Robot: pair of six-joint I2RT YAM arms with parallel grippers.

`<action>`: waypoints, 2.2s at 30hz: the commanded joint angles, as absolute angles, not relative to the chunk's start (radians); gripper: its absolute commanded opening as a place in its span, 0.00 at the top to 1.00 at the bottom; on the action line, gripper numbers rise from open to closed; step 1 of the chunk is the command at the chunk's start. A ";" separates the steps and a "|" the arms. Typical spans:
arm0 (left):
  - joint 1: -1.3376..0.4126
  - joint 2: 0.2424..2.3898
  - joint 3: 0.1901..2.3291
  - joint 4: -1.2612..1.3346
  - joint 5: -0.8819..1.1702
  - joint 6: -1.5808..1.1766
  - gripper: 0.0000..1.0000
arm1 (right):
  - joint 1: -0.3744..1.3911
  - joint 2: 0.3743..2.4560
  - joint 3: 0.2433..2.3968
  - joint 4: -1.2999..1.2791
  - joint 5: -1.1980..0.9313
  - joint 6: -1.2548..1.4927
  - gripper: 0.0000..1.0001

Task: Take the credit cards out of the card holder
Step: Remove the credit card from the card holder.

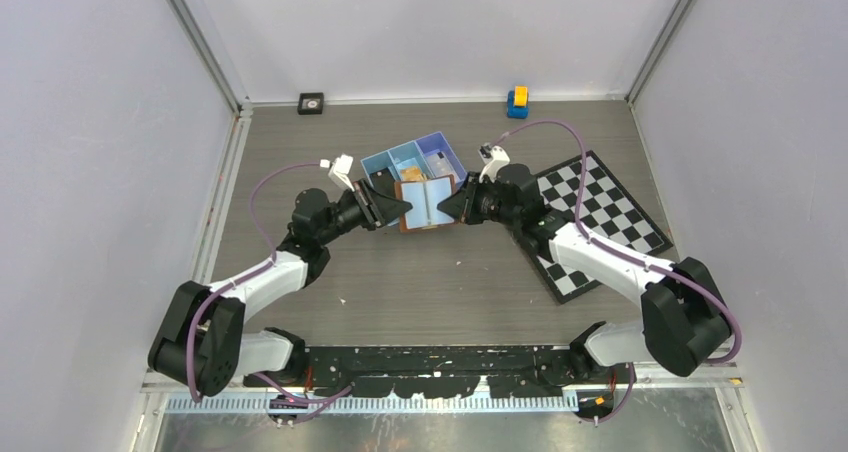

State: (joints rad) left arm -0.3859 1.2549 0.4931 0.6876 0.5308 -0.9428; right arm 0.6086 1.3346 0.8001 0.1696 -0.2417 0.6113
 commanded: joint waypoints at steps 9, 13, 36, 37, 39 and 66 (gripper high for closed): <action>-0.388 1.251 0.523 0.755 0.589 -0.955 0.95 | 0.601 1.361 0.819 0.225 -0.299 0.626 0.94; -0.388 1.270 0.530 0.768 0.608 -0.966 1.00 | 0.603 1.364 0.808 0.262 -0.344 0.632 0.59; -0.388 1.352 0.529 0.915 0.668 -1.060 1.00 | 0.665 1.433 0.827 0.321 -0.405 0.638 0.28; -0.388 1.352 0.528 0.917 0.669 -1.062 1.00 | 0.665 1.433 0.828 0.319 -0.402 0.638 0.30; -0.389 1.354 0.528 0.920 0.670 -1.064 1.00 | 0.665 1.431 0.829 0.312 -0.392 0.637 0.39; -0.384 1.285 0.509 0.827 0.599 -1.020 1.00 | 0.619 1.364 0.799 0.244 -0.244 0.642 0.70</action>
